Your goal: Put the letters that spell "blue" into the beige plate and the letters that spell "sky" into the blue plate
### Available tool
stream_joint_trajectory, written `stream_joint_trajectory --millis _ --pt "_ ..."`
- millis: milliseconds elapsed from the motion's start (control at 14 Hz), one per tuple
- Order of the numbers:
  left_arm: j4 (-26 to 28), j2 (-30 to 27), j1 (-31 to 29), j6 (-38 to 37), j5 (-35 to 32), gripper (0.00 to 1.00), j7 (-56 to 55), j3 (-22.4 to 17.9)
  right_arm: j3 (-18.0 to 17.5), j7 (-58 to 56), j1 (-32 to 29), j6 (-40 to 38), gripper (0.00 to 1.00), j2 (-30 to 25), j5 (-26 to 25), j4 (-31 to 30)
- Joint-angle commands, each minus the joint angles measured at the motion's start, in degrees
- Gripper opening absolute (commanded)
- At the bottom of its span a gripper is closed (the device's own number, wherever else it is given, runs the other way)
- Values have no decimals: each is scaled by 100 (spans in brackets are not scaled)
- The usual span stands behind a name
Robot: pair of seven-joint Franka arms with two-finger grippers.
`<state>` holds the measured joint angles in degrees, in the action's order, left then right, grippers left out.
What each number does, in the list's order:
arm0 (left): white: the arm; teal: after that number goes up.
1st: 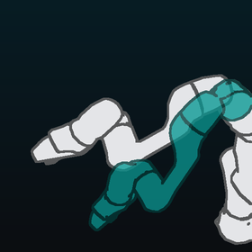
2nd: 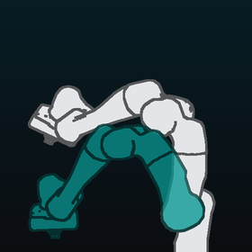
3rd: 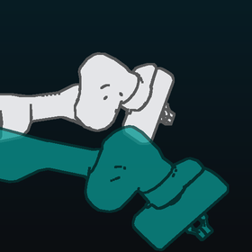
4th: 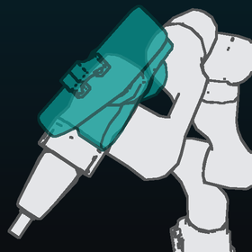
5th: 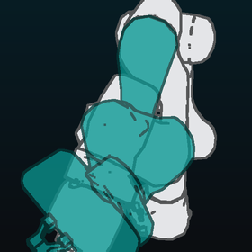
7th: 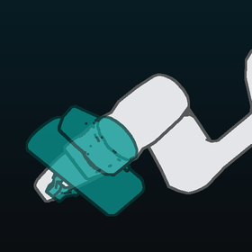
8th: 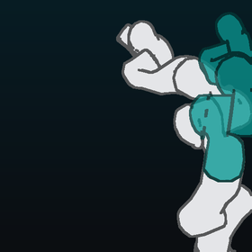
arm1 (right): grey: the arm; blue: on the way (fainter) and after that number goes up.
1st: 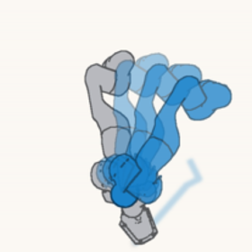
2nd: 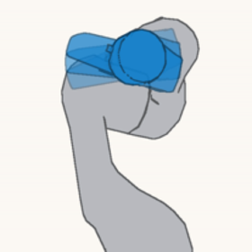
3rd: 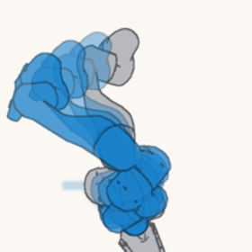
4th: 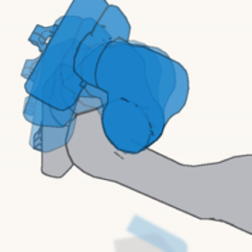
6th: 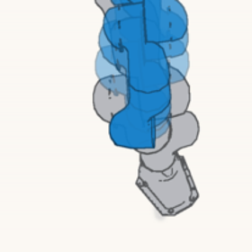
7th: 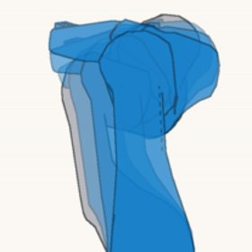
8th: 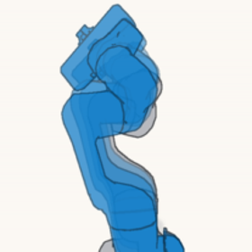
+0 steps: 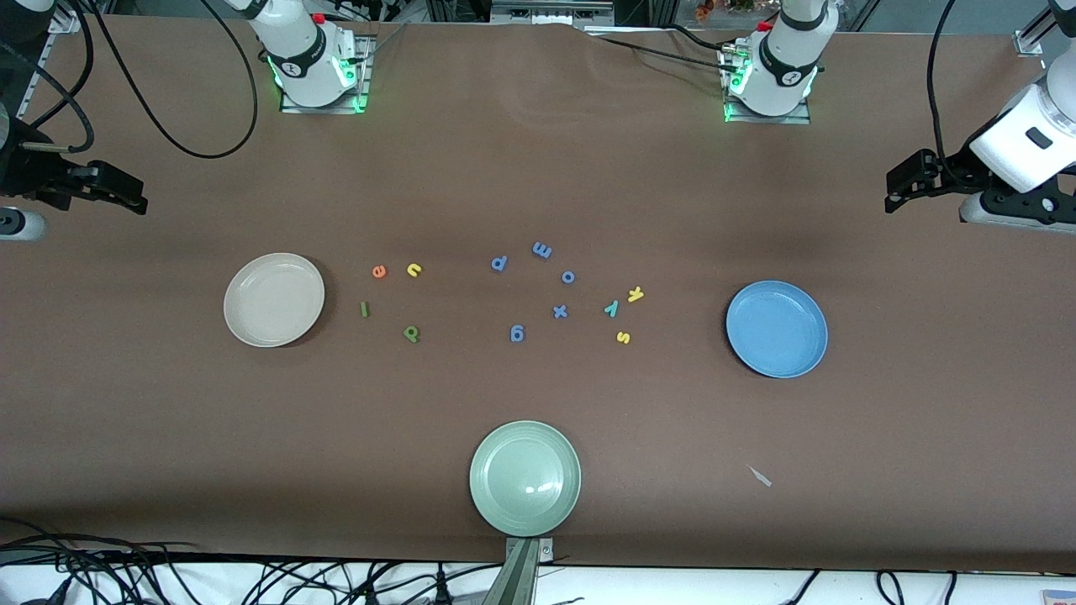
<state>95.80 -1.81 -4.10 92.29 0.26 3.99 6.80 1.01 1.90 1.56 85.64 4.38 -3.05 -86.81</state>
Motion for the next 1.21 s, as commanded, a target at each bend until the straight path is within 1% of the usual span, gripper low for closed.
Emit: stream_joint_trajectory --millis 0,1143 --pt "-35 -56 5 -80 -61 100 76 -3 -13 30 -16 -12 100 -7 24 -20" --pt "-35 -56 14 -80 -43 100 58 -3 -13 -23 -24 58 100 1 -29 15"
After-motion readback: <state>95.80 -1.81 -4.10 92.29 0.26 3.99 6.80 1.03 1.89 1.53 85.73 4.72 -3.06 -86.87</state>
